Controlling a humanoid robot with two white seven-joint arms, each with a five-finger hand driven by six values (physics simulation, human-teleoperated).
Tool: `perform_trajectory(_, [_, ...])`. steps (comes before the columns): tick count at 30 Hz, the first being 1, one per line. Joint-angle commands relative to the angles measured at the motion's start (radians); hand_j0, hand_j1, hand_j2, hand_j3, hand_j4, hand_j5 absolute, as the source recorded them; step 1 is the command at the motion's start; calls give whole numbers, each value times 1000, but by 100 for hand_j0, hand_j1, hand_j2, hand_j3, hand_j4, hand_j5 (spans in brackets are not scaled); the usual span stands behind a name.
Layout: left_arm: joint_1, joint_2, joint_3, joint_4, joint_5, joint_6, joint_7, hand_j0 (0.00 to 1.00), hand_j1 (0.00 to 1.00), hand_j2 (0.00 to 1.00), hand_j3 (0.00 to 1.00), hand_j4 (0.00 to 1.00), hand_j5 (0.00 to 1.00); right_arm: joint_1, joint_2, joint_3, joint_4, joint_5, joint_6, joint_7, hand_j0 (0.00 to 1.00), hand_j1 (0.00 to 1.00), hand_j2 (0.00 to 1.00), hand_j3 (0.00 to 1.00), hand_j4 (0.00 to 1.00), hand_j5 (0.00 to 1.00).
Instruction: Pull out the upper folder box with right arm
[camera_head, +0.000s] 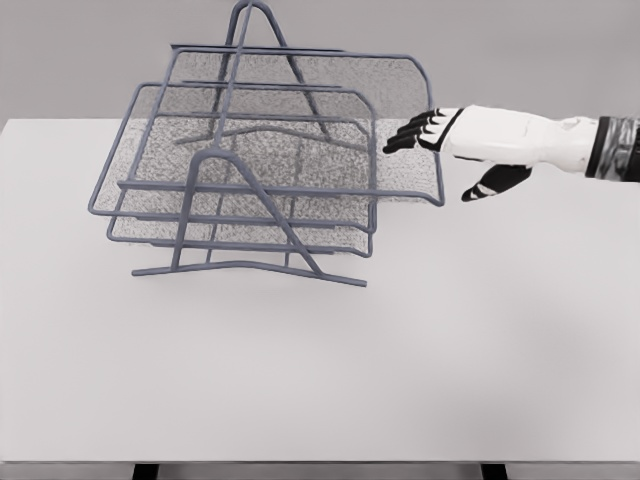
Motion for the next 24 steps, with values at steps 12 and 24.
perform_trajectory(12, [0,0,0,0,0,0,0,100,100,100,100,100,100,52,-69,-10,-25,14,3,-1,100,100,100,100,100,100])
perform_trajectory(24, [0,0,0,0,0,1,0,100,100,100,100,100,100,78,-144,-14,-55,8,3,-1,100,100,100,100,100,100])
